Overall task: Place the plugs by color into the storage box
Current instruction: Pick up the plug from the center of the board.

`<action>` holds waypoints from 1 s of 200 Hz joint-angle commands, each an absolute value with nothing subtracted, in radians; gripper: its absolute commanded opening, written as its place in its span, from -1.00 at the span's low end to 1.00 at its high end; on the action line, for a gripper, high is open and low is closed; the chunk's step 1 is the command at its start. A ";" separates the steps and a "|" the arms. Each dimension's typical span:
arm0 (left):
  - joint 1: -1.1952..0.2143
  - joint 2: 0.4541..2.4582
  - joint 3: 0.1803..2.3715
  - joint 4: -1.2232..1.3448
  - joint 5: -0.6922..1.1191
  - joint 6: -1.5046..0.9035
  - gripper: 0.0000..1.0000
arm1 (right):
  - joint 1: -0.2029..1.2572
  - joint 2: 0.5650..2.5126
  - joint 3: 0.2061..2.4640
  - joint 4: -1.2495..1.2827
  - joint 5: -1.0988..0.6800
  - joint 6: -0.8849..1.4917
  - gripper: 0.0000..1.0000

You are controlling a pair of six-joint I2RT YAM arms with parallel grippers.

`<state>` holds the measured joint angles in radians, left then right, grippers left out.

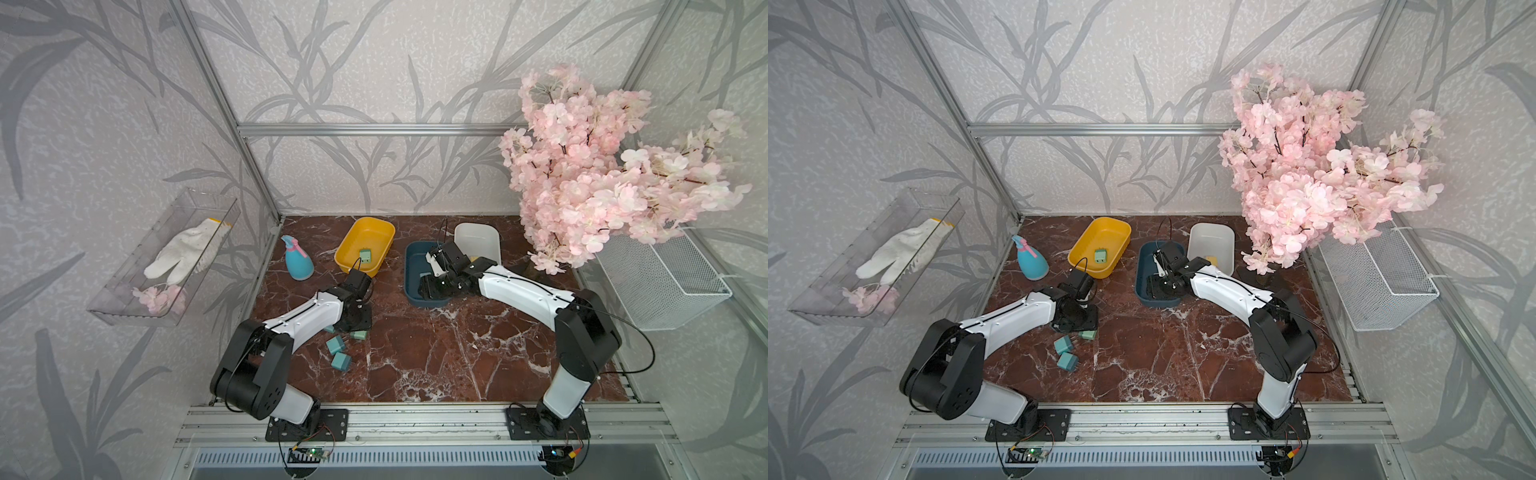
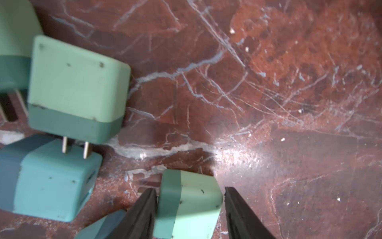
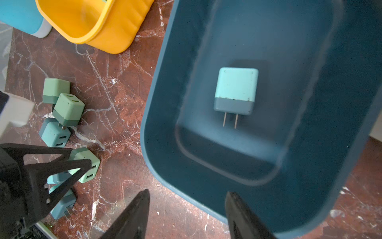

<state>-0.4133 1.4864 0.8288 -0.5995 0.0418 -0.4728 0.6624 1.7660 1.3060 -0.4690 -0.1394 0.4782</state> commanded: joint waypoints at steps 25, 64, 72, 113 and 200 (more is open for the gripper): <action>-0.441 1.446 0.797 -0.650 -0.038 -0.482 0.22 | 0.667 1.754 1.307 -0.445 -0.156 0.483 0.26; -0.444 1.437 0.769 -0.639 -0.022 -0.482 0.24 | 0.669 1.750 1.276 -0.429 -0.150 0.488 0.26; -0.445 1.439 0.768 -0.637 -0.020 -0.485 0.22 | 0.669 1.751 1.276 -0.431 -0.150 0.488 0.26; -0.448 1.441 0.772 -0.627 -0.009 -0.476 0.10 | 0.669 1.731 1.274 -0.436 -0.138 0.479 0.26; -0.451 1.398 0.853 -0.699 -0.055 -0.439 -0.12 | 0.667 1.633 1.274 -0.442 -0.061 0.446 0.26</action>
